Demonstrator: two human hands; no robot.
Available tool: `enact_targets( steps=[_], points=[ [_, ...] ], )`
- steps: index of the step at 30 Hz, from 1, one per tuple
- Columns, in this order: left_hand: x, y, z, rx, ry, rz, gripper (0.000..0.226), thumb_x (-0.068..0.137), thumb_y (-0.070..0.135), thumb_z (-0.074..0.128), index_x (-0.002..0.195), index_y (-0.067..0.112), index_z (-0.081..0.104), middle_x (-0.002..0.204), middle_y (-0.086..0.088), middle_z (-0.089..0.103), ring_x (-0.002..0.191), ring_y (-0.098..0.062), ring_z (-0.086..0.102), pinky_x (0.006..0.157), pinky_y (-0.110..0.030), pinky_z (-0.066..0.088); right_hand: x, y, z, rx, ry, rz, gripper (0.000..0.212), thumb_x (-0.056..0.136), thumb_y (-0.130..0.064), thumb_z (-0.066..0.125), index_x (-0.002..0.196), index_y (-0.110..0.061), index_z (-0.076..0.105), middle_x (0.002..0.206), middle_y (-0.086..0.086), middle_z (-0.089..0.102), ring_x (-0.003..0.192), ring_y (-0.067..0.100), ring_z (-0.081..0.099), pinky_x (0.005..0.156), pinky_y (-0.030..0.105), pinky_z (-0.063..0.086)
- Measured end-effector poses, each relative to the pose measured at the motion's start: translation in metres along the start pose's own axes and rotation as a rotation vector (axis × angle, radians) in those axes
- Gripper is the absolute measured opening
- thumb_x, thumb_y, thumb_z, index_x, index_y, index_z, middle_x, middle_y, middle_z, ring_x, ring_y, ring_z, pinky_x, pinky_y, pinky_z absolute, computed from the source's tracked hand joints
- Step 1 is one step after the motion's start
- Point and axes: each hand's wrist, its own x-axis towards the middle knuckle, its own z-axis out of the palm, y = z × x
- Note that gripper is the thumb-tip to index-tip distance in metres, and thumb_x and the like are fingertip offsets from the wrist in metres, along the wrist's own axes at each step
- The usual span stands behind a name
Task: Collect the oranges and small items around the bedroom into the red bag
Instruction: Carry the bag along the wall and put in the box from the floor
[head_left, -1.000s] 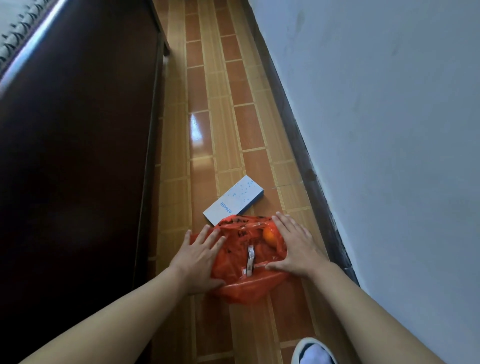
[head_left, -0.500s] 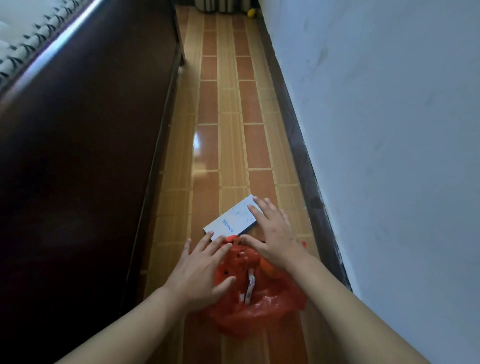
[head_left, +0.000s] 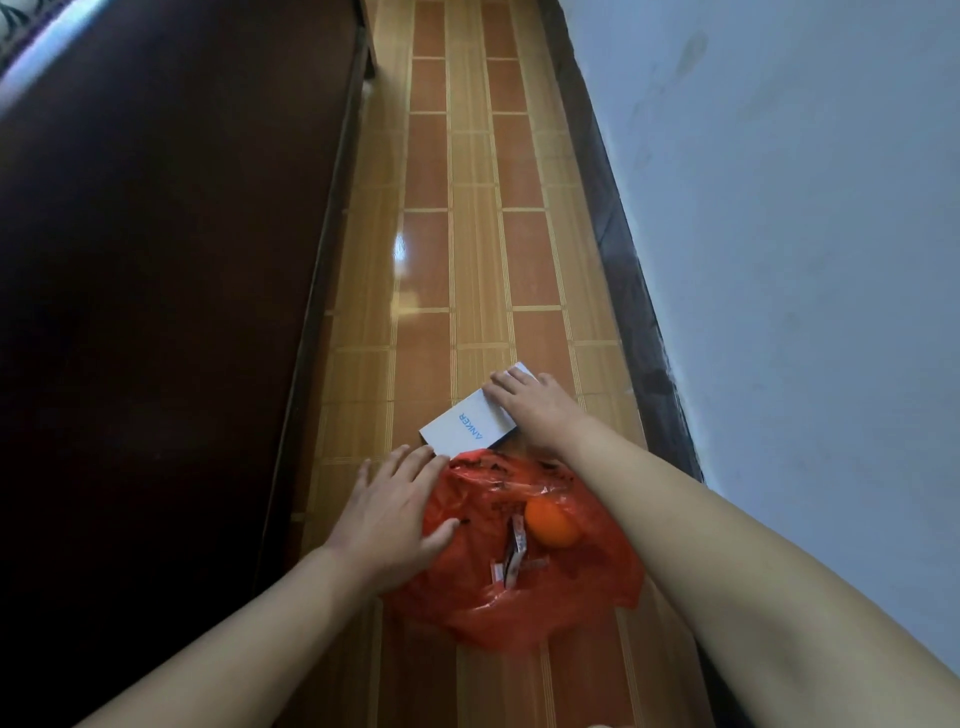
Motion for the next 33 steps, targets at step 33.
enact_targets(
  steps=[33],
  points=[
    [-0.024,0.014,-0.042,0.041,0.079,-0.132,0.037,0.098,0.037,0.06,0.134,0.028,0.06,0.124,0.009,0.069,0.105,-0.013,0.067,0.078,-0.024,0.056,-0.242,-0.079,-0.035,0.306,0.135,0.275,0.081,0.064,-0.029,0.076,0.141,-0.032,0.051,0.126,-0.005,0.047,0.117,0.022,0.046,0.1,0.04,0.04]
  ],
)
